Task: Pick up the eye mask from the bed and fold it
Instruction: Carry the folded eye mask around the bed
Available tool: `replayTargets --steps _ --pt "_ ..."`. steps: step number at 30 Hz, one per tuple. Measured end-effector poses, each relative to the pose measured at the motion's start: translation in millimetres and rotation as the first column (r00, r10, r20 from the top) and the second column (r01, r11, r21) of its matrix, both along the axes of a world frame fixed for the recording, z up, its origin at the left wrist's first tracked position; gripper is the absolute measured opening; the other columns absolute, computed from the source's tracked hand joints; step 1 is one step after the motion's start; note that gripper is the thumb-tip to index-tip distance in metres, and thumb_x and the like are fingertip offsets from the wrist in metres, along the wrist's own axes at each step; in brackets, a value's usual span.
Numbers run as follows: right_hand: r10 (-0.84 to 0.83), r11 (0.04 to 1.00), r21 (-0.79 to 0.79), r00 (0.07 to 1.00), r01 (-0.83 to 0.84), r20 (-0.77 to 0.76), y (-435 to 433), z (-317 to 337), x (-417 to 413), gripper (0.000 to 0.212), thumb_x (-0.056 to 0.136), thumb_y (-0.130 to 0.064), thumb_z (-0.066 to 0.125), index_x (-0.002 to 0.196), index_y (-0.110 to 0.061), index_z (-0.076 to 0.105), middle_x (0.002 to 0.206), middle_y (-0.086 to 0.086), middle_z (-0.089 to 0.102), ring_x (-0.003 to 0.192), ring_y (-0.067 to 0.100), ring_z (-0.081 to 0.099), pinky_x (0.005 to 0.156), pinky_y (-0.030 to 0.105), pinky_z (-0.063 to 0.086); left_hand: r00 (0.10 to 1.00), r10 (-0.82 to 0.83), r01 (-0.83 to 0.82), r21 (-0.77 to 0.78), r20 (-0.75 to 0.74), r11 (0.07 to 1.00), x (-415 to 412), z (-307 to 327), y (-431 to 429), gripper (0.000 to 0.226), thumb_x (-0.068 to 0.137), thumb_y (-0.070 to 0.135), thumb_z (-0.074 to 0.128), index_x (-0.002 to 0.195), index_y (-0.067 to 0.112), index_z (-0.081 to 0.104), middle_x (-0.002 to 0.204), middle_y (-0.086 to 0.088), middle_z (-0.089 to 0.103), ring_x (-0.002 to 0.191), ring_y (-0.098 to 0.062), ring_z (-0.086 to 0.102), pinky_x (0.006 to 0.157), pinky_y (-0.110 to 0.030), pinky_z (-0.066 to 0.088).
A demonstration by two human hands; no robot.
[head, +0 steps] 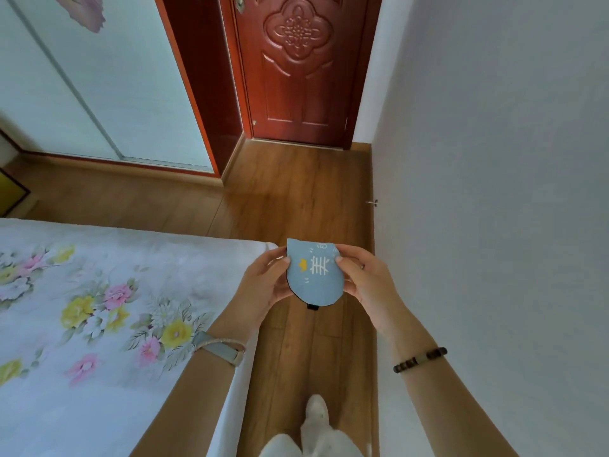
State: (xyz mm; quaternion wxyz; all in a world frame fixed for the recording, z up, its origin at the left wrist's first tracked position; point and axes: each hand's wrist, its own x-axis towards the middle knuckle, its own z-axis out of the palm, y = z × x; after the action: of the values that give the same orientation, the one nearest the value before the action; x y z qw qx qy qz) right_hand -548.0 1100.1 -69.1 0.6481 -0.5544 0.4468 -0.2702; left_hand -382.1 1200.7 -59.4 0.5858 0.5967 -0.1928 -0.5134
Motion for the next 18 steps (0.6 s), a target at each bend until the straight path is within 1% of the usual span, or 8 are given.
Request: replayTargets --steps 1,5,7,10,12,16,18 --pt "0.017 1.000 0.009 1.000 -0.017 0.002 -13.5 1.5 4.8 0.026 0.096 -0.019 0.062 0.121 -0.015 0.065 0.114 0.004 0.071 0.104 0.015 0.071 0.084 0.035 0.062 1.000 0.014 -0.014 0.001 -0.007 1.000 3.8 -0.3 -10.6 0.035 0.099 0.017 0.052 0.133 0.012 0.055 0.127 -0.014 0.066 0.112 -0.029 0.067 0.092 -0.044 0.057" --pt "0.081 0.997 0.007 0.997 -0.081 -0.017 -61.6 6.2 28.9 0.030 0.096 -0.020 0.061 0.125 -0.011 0.062 0.117 0.006 0.070 0.108 0.019 0.069 0.086 0.037 0.061 0.999 0.043 -0.043 0.005 -0.028 0.999 25.4 -2.7 -51.6 0.033 0.100 0.016 0.051 0.132 0.011 0.056 0.126 -0.014 0.067 0.110 -0.028 0.068 0.084 -0.037 0.060" --pt "0.113 0.994 0.009 0.993 -0.113 -0.019 -85.6 6.6 44.0 0.032 0.096 -0.021 0.061 0.126 -0.010 0.061 0.118 0.005 0.069 0.108 0.019 0.069 0.088 0.039 0.060 0.997 0.074 -0.073 0.006 -0.034 0.997 38.7 -5.4 -71.7 0.033 0.100 0.017 0.052 0.132 0.011 0.056 0.126 -0.014 0.067 0.112 -0.028 0.067 0.089 -0.041 0.059" --pt "0.140 0.990 0.027 0.990 -0.139 -0.020 -122.2 5.8 71.8 0.030 0.096 -0.021 0.061 0.125 -0.012 0.063 0.117 0.004 0.069 0.108 0.019 0.069 0.086 0.036 0.061 0.993 0.101 -0.100 0.011 -0.058 0.995 64.2 -10.4 -102.2 0.034 0.099 0.018 0.054 0.132 0.012 0.057 0.124 -0.014 0.068 0.112 -0.029 0.068 0.093 -0.044 0.057" --pt "0.158 0.987 0.019 0.987 -0.158 -0.029 -147.5 4.5 92.3 0.029 0.096 -0.020 0.061 0.124 -0.012 0.064 0.116 0.004 0.070 0.107 0.019 0.069 0.084 0.035 0.061 0.991 0.110 -0.110 0.002 -0.076 0.994 84.1 -14.2 -124.9 0.034 0.099 0.018 0.054 0.132 0.011 0.057 0.122 -0.013 0.069 0.109 -0.027 0.069 0.089 -0.040 0.058" --pt "0.178 0.984 0.026 0.983 -0.177 -0.043 -199.9 1.4 137.1 0.030 0.096 -0.020 0.061 0.125 -0.010 0.063 0.118 0.007 0.070 0.109 0.021 0.069 0.090 0.042 0.059 0.991 0.107 -0.110 -0.029 -0.085 0.994 129.6 -20.9 -174.6 0.030 0.100 0.016 0.052 0.129 0.010 0.059 0.113 -0.011 0.073 0.099 -0.022 0.072 0.081 -0.035 0.061" --pt "0.184 0.983 0.032 0.981 -0.182 -0.061 -226.9 2.8 162.8 0.029 0.096 -0.019 0.061 0.124 -0.011 0.063 0.118 0.008 0.070 0.109 0.020 0.069 0.090 0.042 0.059 0.991 0.106 -0.110 -0.047 -0.078 0.993 154.2 -21.7 -200.5 0.030 0.100 0.015 0.052 0.129 0.009 0.058 0.113 -0.012 0.074 0.100 -0.022 0.073 0.079 -0.035 0.061"
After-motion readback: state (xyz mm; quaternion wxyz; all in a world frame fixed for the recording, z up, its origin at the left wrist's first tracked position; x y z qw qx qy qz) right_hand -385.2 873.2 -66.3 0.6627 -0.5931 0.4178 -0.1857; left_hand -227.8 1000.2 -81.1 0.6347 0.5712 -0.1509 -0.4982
